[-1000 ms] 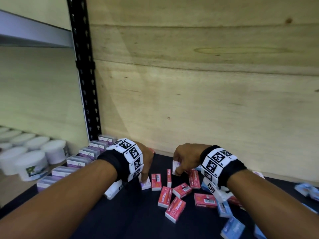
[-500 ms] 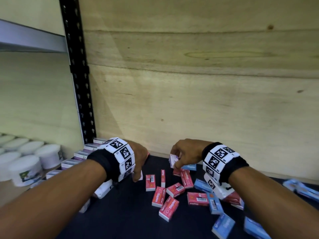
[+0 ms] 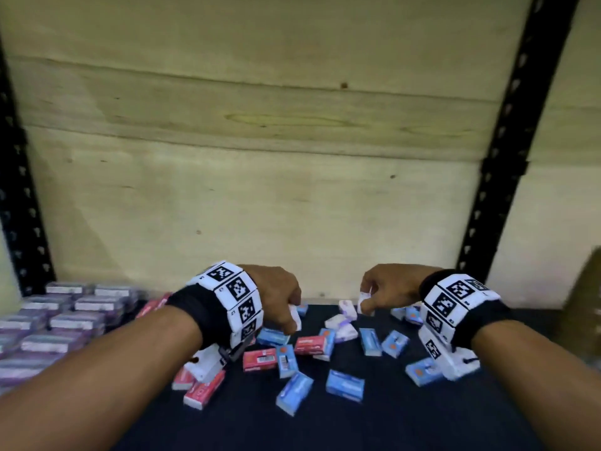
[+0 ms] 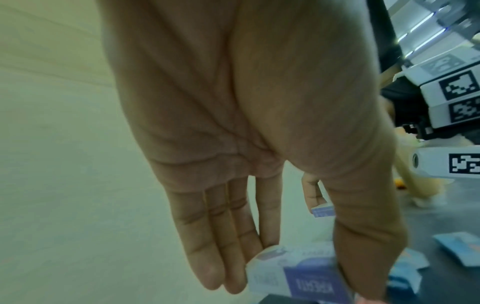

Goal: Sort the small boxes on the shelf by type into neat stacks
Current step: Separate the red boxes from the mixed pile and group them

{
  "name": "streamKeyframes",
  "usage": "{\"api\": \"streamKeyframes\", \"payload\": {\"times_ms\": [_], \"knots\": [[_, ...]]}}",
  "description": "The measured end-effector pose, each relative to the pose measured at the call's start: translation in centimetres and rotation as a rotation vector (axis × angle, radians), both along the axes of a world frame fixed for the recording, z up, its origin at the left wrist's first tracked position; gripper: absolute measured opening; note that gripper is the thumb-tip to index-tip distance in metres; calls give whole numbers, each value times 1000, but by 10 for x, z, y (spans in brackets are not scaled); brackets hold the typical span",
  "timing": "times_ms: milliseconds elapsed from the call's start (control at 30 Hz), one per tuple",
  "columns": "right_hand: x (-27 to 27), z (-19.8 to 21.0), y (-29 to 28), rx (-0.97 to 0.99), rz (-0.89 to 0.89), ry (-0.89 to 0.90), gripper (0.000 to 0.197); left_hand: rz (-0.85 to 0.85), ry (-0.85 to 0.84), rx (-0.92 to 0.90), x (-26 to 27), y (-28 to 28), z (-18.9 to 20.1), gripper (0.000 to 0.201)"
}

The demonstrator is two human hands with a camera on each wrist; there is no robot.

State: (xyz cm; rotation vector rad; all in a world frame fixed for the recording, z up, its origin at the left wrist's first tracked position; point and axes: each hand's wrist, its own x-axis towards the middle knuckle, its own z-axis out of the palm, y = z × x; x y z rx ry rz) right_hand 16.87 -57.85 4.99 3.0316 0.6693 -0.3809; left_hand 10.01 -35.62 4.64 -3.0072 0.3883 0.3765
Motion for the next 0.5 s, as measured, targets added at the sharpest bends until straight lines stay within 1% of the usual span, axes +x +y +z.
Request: {"api": "streamKeyframes", "payload": {"times_ms": [67, 100, 200, 333, 500], "knots": [[-2, 0, -38, -22, -113, 25, 58, -50, -15, -26, 7, -31, -3, 58], [-2, -2, -53, -40, -165, 39, 59, -71, -24, -32, 10, -45, -5, 58], [-9, -6, -96, -97, -298, 56, 46, -156, -33, -27, 23, -89, -10, 59], [-6, -20, -130, -166, -373, 97, 47, -219, -23, -42, 41, -130, -17, 64], [0, -32, -148, -134, -346, 128, 43, -243, -37, -82, 61, -169, -31, 49]]}}
